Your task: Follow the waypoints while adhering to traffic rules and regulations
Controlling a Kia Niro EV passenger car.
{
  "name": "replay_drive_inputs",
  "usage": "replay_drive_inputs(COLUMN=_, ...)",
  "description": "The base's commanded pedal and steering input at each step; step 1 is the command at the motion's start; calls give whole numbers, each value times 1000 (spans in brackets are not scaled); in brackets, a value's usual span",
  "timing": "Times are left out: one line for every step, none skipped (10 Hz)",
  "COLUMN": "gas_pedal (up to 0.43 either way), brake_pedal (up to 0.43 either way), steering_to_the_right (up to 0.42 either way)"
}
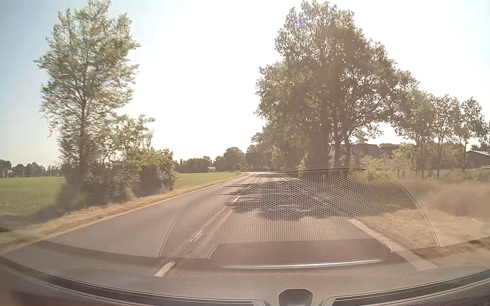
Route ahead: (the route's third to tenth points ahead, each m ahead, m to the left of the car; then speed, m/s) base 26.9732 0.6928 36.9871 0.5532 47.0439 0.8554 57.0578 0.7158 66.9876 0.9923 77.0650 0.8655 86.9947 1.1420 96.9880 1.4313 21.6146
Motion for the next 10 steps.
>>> replay_drive_inputs(gas_pedal=280, brake_pedal=6, steering_to_the_right=6)
replay_drive_inputs(gas_pedal=280, brake_pedal=6, steering_to_the_right=5)
replay_drive_inputs(gas_pedal=280, brake_pedal=6, steering_to_the_right=5)
replay_drive_inputs(gas_pedal=280, brake_pedal=6, steering_to_the_right=5)
replay_drive_inputs(gas_pedal=280, brake_pedal=6, steering_to_the_right=5)
replay_drive_inputs(gas_pedal=280, brake_pedal=6, steering_to_the_right=5)
replay_drive_inputs(gas_pedal=280, brake_pedal=6, steering_to_the_right=4)
replay_drive_inputs(gas_pedal=280, brake_pedal=6, steering_to_the_right=4)
replay_drive_inputs(gas_pedal=280, brake_pedal=6, steering_to_the_right=3)
replay_drive_inputs(gas_pedal=280, brake_pedal=6, steering_to_the_right=3)
